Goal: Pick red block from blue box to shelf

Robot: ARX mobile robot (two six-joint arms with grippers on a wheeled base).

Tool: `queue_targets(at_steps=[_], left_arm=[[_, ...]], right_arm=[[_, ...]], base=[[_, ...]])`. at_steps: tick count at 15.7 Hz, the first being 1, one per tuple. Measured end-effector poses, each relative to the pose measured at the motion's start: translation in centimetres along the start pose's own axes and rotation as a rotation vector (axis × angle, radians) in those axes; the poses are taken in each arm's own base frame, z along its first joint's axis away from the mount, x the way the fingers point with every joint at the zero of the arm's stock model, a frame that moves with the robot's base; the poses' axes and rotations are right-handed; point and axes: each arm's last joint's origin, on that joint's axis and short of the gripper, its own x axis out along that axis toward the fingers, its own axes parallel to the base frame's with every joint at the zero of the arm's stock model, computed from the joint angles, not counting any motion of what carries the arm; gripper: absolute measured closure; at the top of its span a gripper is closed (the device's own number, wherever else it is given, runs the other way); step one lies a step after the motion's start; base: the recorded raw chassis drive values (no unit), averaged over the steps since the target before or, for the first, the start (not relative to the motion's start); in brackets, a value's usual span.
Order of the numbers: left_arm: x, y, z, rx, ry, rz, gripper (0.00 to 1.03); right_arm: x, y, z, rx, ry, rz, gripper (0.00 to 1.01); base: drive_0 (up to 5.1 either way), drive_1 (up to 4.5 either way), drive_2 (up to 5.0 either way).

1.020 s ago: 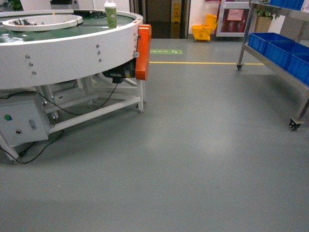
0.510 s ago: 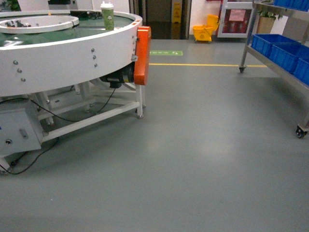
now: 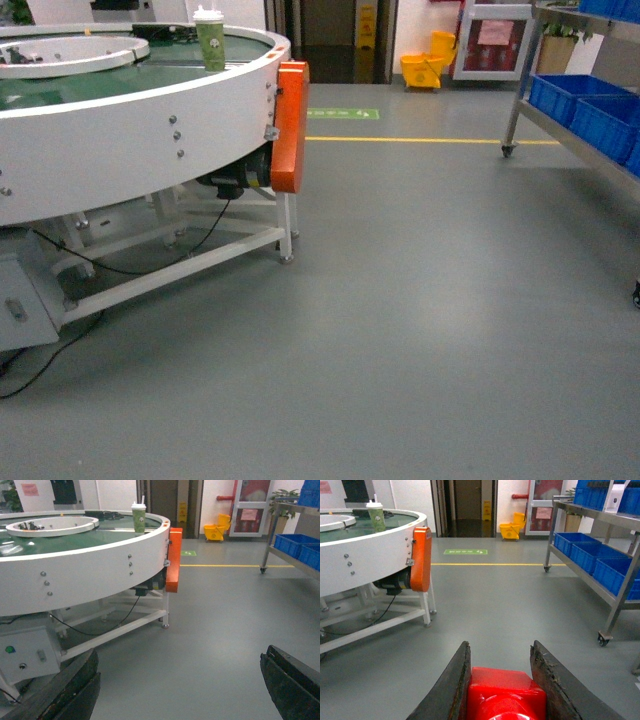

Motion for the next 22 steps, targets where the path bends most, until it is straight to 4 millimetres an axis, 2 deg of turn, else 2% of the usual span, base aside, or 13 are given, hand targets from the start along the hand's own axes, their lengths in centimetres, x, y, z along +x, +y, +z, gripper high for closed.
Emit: queue_targets(at_steps=[22], left_arm=[[0.00, 0.00, -0.01, 0.000, 0.002, 0.000, 0.05]], right_arm=[[0.00, 0.00, -0.01, 0.000, 0.002, 0.000, 0.72]], base=[[0.1, 4.42, -4.2]])
